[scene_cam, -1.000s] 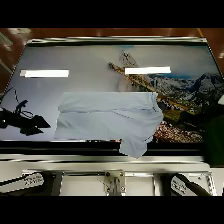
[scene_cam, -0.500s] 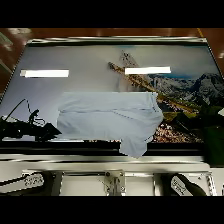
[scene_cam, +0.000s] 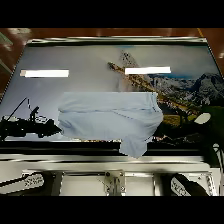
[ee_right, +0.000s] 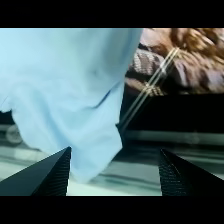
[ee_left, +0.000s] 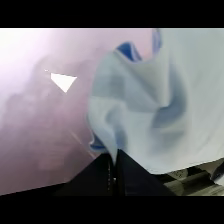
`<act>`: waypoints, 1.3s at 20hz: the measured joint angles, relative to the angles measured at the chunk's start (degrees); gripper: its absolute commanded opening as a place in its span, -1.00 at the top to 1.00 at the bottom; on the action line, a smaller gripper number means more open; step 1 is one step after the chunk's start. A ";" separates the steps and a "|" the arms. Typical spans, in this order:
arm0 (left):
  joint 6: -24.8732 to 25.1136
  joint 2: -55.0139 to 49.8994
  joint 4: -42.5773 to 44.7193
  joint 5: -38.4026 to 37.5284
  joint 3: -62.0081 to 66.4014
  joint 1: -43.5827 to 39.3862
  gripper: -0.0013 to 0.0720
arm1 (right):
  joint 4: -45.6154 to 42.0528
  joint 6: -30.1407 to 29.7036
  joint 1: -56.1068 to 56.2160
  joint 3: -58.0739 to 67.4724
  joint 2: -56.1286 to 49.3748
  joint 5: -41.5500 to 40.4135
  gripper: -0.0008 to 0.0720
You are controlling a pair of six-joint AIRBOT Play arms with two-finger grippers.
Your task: Fold the shirts.
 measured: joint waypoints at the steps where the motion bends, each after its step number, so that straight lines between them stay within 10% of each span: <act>1: 0.26 0.83 -0.15 -0.07 0.02 0.00 0.85 | 0.22 1.33 1.77 -1.25 0.00 -2.38 -0.80; 6: 0.70 4.26 -0.59 -0.68 0.37 0.00 0.85 | 0.68 6.12 8.41 -4.26 -1.51 -11.87 -0.80; 9: 0.79 4.98 -0.72 -0.76 0.59 0.00 0.85 | 0.96 7.43 11.58 -4.72 -4.50 -14.51 0.75; 26: 2.25 9.60 -4.85 8.26 14.88 -3.76 0.85 | 0.15 8.11 13.33 15.76 -0.48 -21.46 0.81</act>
